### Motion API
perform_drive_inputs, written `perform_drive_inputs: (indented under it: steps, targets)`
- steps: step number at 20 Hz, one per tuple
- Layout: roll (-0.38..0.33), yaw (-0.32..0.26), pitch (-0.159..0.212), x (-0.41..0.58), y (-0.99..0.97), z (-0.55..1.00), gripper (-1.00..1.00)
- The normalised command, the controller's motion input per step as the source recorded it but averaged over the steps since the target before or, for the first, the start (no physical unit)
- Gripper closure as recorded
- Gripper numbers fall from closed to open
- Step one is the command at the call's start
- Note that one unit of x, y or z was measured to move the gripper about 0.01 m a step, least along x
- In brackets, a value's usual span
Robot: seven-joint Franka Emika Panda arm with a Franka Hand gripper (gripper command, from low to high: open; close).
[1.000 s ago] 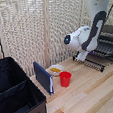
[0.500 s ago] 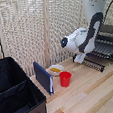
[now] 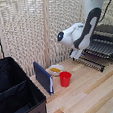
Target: Gently stretch your hand towards the oven tray's handle, obtaining a firm grip, and draw it cautiously out of the oven. Transition your grip to the hot dog bowl, gingerly seizing the edge, and elevate it from the surface. Hover the bowl over the tray, delicately lower it, and temper your grip, establishing the bowl's equilibrium.
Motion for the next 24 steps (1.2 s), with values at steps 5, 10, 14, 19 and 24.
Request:
perform_drive_inputs:
  steps: [5,10,14,19,24]
  targets:
    - [0.124,-0.228,-0.048,0.093,0.26,0.47,-1.0]
    - [0.16,-0.234,-0.045,0.061,0.25,0.4,-1.0]
    - [0.193,-0.225,-0.032,0.067,0.26,0.36,-1.0]
    - [0.233,-0.212,-0.011,0.08,0.28,0.3,-1.0]
    - [0.269,-0.196,0.0,0.119,0.29,0.22,-1.0]
